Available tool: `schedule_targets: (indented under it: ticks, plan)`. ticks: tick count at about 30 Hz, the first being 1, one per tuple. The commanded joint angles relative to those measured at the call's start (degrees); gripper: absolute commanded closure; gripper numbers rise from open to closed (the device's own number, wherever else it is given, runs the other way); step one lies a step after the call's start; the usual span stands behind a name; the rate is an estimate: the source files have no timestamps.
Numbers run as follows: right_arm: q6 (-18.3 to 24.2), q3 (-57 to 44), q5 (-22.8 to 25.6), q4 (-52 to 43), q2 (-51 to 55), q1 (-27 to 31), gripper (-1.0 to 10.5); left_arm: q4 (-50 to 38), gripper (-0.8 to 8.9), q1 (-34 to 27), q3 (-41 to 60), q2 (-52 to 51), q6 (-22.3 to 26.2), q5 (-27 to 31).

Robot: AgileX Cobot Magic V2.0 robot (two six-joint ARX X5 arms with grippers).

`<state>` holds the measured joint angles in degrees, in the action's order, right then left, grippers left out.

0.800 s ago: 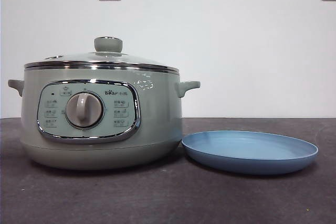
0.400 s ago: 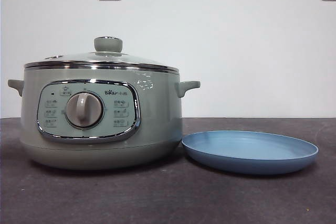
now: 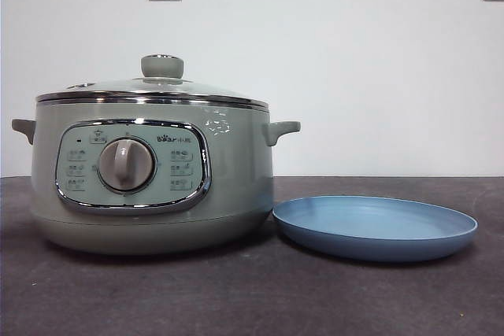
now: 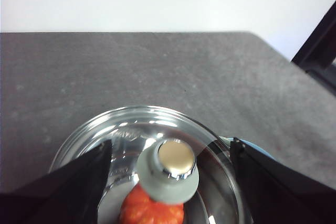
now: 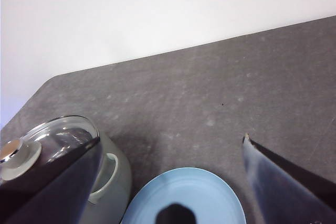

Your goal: Take the pumpkin out from the steamer,put the pumpkin in the blue plate,close the lid

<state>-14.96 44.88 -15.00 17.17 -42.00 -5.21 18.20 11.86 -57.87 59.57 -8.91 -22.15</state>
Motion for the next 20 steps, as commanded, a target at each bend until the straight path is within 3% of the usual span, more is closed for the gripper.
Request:
schedule_targets:
  ticks: [1,10,20]
  plan:
    - [0.48,0.20,-0.09,-0.17,0.00,-0.22,5.1,0.11,4.37,3.48,-2.62,4.17,3.39,3.58]
    - [0.48,0.20,-0.07,-0.13,0.00,-0.22,5.1,-0.35,4.39,11.19,-6.43,15.34,7.72,11.85]
    - [0.48,0.20,-0.04,-0.13,0.00,-0.22,5.1,0.76,4.40,13.94,-6.43,21.94,9.18,14.67]
